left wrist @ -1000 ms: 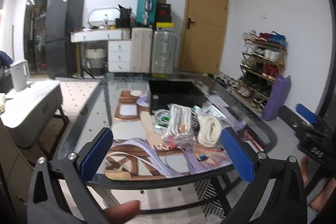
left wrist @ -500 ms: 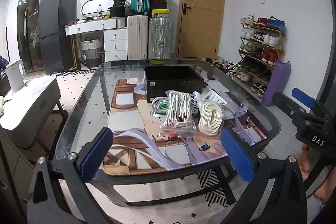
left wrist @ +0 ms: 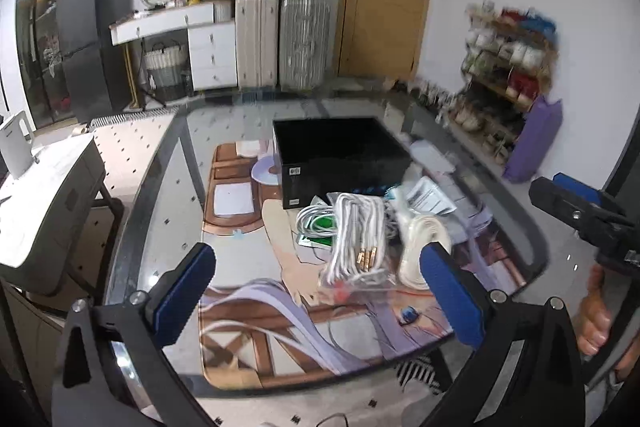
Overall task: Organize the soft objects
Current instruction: 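Grasp the bagged white cords with the left tool while the right tool grasps the bagged cream rope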
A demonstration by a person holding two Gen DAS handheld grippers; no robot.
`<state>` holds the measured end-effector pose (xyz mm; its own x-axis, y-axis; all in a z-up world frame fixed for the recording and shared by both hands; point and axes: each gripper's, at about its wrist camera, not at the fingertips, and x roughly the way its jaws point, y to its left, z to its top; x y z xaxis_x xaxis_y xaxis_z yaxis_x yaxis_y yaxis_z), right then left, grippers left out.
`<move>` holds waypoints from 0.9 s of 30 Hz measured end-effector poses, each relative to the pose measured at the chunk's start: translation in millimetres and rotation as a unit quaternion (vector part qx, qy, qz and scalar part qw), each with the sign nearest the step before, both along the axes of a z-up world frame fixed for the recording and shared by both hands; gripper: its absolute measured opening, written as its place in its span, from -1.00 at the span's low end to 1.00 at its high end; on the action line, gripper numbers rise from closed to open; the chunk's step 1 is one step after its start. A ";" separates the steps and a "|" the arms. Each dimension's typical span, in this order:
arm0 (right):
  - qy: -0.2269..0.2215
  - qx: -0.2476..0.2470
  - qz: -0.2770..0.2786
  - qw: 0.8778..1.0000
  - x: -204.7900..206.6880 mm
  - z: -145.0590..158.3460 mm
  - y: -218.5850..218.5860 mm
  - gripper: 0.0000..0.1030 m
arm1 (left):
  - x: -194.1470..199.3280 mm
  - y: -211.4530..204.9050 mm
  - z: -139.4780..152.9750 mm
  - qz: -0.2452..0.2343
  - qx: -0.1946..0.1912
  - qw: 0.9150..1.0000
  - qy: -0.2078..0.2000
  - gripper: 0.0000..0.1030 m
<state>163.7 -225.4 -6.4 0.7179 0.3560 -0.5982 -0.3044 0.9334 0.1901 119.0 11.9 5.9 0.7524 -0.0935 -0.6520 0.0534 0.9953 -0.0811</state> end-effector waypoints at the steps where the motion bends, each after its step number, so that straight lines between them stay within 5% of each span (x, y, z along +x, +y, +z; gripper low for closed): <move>1: 0.012 -0.005 -0.006 1.000 7.9 -2.5 2.6 0.99 | 11.0 -1.5 -2.4 -0.003 0.009 1.000 0.009 0.98; 9: 0.147 0.000 -0.008 0.989 66.4 -51.0 12.1 0.88 | 65.3 -18.4 -34.4 -0.026 0.033 0.997 0.072 0.98; 19: 0.203 0.005 -0.011 0.979 77.9 -89.5 2.6 0.86 | 89.0 -42.4 -65.9 -0.067 0.039 0.993 0.095 0.95; 22: 0.211 0.008 -0.009 0.977 81.1 -93.3 6.9 0.86 | 96.9 -37.8 -71.9 -0.065 0.030 0.992 0.108 0.48; 24: 0.213 0.004 -0.009 0.977 83.2 -95.2 12.9 0.86 | 96.9 -32.8 -75.9 -0.083 0.014 0.989 0.121 -0.01; 27: 0.224 -0.009 -0.002 0.975 84.9 -101.3 23.3 0.86 | 90.9 -29.5 -76.9 -0.083 0.021 0.990 0.113 -0.11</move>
<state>248.5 -202.1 -107.7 0.3848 0.3399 -0.8581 -0.1914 0.9389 0.2860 209.9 -17.6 -71.0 0.5641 -0.1722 -0.8076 0.2011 0.9772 -0.0679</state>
